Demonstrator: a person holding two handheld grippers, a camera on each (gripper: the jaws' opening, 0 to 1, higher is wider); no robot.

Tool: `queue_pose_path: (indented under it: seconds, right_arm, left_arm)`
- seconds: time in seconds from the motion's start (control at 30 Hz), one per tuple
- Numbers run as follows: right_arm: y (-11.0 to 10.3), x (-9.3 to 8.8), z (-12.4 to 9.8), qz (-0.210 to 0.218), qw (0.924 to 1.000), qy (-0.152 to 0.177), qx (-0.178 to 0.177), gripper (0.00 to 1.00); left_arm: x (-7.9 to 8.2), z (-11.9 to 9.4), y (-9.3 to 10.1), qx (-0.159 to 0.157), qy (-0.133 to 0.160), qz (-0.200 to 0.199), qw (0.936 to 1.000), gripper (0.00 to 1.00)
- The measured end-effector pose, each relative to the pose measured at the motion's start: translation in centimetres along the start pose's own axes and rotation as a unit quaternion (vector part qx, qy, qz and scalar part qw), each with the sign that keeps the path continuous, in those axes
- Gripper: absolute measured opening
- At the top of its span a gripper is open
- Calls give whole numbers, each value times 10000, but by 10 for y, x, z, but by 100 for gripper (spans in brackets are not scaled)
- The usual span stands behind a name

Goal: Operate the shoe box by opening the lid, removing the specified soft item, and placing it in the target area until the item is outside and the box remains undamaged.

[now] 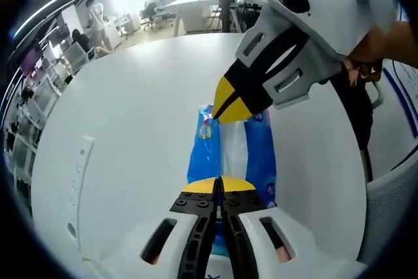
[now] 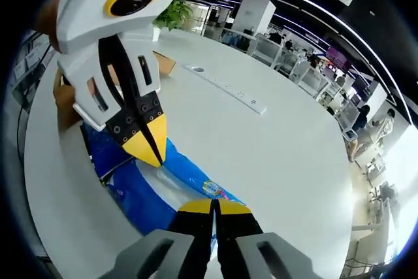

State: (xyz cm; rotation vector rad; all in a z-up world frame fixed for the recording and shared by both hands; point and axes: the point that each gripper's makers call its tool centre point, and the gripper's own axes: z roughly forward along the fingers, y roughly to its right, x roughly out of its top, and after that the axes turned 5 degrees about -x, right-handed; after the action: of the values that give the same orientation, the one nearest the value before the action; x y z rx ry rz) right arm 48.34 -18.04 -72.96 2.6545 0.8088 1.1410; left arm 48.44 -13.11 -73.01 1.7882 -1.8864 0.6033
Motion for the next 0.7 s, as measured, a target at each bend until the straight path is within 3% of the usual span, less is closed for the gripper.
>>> queue_pose_path:
  seconds: [0.7]
  right_arm:
    - [0, -6, -5, 115, 9998, -112, 84, 1]
  left_arm:
    - [-11, -17, 6, 12, -90, 36, 10000, 4]
